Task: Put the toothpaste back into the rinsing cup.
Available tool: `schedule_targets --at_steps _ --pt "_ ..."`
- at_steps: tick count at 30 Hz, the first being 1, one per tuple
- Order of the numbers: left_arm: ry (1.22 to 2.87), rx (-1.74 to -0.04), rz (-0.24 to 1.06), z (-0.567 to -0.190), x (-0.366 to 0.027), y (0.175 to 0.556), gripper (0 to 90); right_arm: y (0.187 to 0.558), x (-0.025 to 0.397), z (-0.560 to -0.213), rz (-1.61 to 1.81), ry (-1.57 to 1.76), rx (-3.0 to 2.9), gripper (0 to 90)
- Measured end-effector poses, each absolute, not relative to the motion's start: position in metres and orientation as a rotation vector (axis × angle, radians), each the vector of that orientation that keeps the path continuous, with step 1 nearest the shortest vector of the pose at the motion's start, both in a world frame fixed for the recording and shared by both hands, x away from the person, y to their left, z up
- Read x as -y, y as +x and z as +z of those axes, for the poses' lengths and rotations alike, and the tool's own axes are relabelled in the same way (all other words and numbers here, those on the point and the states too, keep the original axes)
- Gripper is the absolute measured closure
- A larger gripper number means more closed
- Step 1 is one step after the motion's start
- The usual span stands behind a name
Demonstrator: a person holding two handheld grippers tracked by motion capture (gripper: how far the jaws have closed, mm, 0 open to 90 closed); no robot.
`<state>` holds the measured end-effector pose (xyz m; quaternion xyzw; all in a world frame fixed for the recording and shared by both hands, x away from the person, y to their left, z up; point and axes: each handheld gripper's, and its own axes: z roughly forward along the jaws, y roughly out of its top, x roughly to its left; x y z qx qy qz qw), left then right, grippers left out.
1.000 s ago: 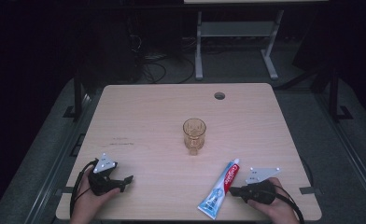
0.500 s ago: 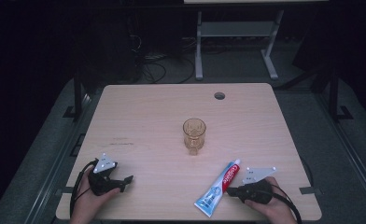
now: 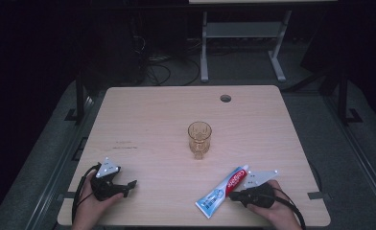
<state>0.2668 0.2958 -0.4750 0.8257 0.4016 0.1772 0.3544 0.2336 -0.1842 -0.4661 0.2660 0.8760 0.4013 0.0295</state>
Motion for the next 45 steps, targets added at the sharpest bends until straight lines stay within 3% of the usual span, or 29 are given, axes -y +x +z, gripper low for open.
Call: schedule_targets --at_steps 45 --pt "2.137 -1.039 0.456 -0.475 -0.296 0.267 13.5 0.266 0.14 -0.462 1.198 0.771 -2.707 90.0"
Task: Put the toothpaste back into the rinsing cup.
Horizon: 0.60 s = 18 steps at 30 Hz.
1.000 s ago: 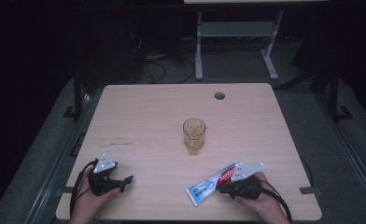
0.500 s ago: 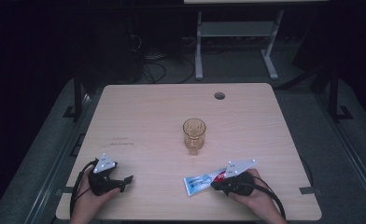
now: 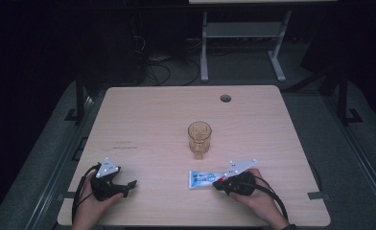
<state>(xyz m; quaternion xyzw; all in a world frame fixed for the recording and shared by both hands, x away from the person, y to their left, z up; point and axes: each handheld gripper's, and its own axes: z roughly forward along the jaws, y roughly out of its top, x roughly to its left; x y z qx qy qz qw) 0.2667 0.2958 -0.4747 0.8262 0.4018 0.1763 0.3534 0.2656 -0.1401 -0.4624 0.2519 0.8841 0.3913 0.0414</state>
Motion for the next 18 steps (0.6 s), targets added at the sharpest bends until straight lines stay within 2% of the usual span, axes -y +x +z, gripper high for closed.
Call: schedule_targets --at_steps 18 --pt "2.137 -1.039 0.456 -0.475 -0.296 0.267 13.5 0.276 0.14 -0.458 1.195 0.803 -2.669 90.0"
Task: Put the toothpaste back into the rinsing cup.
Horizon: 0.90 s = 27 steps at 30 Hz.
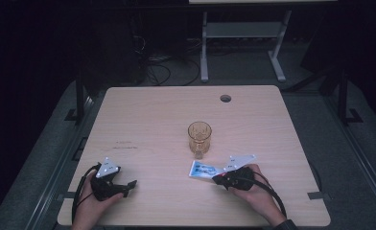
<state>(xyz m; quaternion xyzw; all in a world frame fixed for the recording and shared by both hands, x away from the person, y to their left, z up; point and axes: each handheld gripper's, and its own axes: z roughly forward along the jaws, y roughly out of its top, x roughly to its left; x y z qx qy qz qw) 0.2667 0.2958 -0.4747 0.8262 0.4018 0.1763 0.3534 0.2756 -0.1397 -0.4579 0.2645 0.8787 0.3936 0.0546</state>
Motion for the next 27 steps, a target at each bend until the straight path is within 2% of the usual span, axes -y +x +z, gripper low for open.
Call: schedule_targets --at_steps 7,14,21,27 --pt "2.135 -1.04 0.456 -0.475 -0.296 0.267 13.5 0.267 0.161 -0.439 1.296 0.816 -2.595 89.9" --pt "2.136 -1.039 0.456 -0.475 -0.296 0.267 13.6 0.274 0.198 -0.433 1.308 0.914 -2.499 90.0" --pt "2.136 -1.039 0.456 -0.475 -0.296 0.267 13.5 0.29 0.229 -0.444 1.259 1.026 -2.463 90.0" --pt "2.136 -1.039 0.456 -0.475 -0.296 0.267 13.5 0.306 0.223 -0.455 1.227 1.018 -2.52 89.9"
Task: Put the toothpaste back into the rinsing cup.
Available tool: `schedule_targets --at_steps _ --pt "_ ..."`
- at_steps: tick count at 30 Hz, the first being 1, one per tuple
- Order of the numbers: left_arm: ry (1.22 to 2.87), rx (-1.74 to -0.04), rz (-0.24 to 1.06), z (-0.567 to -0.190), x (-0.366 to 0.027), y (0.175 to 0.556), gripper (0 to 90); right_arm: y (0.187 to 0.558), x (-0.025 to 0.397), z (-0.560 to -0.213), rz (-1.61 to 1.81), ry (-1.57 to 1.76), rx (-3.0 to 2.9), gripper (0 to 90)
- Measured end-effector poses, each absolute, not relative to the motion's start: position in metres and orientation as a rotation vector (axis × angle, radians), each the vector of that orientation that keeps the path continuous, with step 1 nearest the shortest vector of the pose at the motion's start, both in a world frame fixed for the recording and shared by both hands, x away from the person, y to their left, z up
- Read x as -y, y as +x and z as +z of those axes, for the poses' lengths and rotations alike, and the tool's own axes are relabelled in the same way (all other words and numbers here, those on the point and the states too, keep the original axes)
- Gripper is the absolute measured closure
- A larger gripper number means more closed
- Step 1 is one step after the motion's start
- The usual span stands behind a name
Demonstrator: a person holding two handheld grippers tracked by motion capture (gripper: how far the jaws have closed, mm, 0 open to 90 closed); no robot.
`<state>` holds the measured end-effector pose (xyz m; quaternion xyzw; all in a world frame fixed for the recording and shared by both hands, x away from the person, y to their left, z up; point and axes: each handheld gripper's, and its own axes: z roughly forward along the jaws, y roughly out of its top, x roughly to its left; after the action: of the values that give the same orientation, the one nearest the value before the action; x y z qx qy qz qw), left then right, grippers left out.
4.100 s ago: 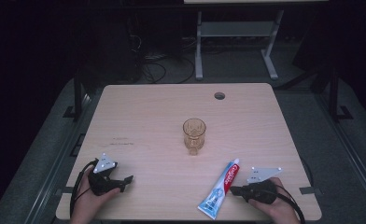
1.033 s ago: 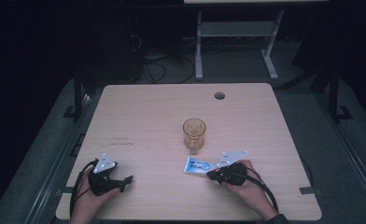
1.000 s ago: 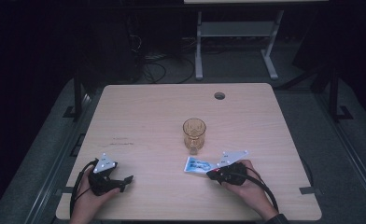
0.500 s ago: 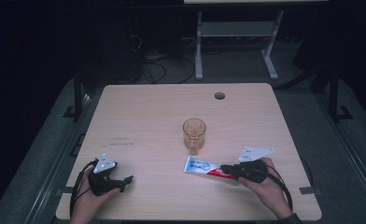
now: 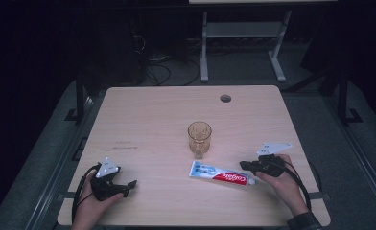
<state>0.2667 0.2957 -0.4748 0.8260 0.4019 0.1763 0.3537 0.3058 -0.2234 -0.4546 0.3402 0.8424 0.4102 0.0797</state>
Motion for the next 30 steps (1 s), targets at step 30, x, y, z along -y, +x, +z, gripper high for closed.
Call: schedule_targets --at_steps 30 --pt "2.135 -1.04 0.456 -0.475 -0.296 0.267 13.6 0.32 0.186 -0.463 1.121 0.824 -2.741 89.9"
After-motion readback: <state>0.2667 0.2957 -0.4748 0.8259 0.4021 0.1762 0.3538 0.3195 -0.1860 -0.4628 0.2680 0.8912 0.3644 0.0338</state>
